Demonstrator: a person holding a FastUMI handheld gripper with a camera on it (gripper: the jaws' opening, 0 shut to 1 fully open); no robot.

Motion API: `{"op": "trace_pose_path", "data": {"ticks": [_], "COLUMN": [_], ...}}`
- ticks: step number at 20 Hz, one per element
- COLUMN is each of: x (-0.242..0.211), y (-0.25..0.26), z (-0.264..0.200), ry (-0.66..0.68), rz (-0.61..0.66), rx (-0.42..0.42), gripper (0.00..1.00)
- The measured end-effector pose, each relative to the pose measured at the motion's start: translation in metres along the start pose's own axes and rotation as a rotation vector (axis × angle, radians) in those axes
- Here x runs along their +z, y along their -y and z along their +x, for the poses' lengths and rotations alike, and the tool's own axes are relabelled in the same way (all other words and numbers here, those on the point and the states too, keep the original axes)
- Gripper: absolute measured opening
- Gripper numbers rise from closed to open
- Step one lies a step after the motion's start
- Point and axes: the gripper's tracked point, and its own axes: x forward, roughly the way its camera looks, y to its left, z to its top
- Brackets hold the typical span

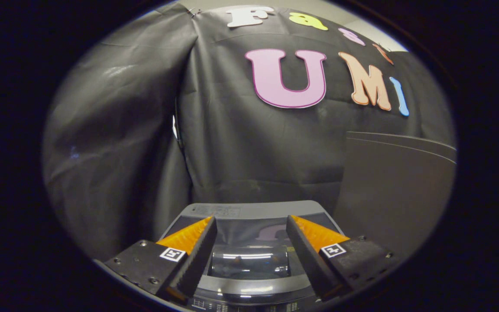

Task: Put the clothes into the washing machine and then close the washing machine lid.

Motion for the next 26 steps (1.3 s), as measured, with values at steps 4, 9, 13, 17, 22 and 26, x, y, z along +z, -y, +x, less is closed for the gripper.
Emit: {"op": "trace_pose_path", "data": {"ticks": [4, 9, 13, 17, 22, 26], "x": [0.002, 0.009, 0.009, 0.016, 0.033, 0.048], "y": [0.000, -0.001, 0.001, 0.006, 0.021, 0.052], "z": [-0.003, -0.008, -0.016, -0.052, -0.107, -0.148], "ry": [-0.011, -0.028, -0.050, -0.043, -0.022, 0.039], "rz": [-0.010, 0.019, 0.035, 0.023, 0.061, -0.001], "rx": [-0.002, 0.001, 0.002, 0.011, 0.055, 0.014], "gripper": [0.98, 0.98, 0.98, 0.98, 0.98, 0.98]}}
